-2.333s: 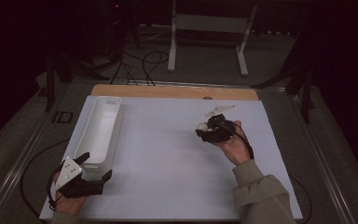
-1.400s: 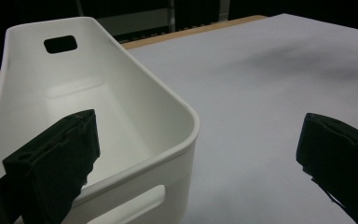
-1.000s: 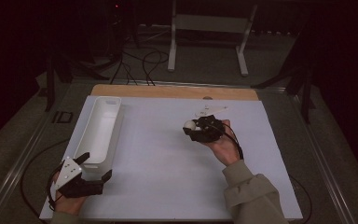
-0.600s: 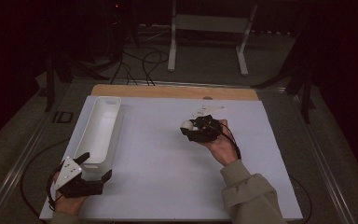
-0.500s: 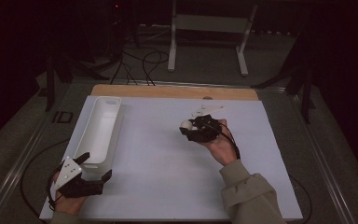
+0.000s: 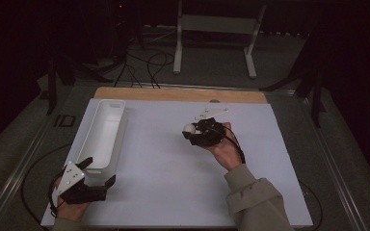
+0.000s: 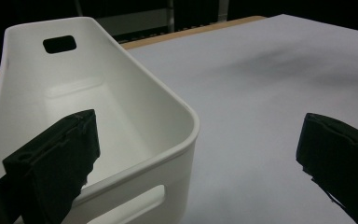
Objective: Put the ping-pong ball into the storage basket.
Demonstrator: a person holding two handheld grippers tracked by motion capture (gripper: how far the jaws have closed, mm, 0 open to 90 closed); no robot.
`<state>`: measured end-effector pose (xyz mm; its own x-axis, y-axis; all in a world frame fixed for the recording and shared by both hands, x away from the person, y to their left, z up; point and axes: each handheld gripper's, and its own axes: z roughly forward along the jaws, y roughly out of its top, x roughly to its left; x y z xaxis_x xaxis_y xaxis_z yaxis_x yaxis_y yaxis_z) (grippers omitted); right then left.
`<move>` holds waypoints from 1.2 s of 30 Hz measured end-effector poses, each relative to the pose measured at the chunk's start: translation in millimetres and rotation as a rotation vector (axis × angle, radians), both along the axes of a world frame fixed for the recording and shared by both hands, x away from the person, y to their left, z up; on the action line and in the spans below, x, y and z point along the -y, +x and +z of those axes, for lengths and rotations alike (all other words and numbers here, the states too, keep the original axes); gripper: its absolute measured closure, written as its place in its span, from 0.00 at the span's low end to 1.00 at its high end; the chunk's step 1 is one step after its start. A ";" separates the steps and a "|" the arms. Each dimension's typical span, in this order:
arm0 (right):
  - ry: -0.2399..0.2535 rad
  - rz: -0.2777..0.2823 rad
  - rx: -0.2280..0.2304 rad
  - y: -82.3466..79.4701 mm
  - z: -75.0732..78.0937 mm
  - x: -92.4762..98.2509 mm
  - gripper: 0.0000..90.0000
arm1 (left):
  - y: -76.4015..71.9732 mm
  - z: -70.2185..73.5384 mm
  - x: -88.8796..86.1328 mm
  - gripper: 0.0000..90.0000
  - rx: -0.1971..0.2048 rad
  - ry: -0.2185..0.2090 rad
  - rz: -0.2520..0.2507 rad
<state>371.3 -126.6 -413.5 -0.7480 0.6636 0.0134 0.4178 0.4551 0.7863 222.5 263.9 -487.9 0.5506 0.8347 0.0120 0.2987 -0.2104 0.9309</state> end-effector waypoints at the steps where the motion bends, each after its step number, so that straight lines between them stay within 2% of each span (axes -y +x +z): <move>1: -0.001 0.003 0.002 0.2 0.2 -1.3 0.56 | 0.0 0.0 0.0 0.00 0.000 0.000 0.000; 36: 0.032 0.040 0.003 2.0 0.8 -24.7 0.56 | 0.0 0.0 -0.1 0.00 -0.001 0.001 -0.001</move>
<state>373.3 -101.9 -412.7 -0.7740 0.6323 0.0317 0.3975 0.4464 0.8017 222.5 264.0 -487.9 0.5514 0.8342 0.0124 0.2991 -0.2115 0.9305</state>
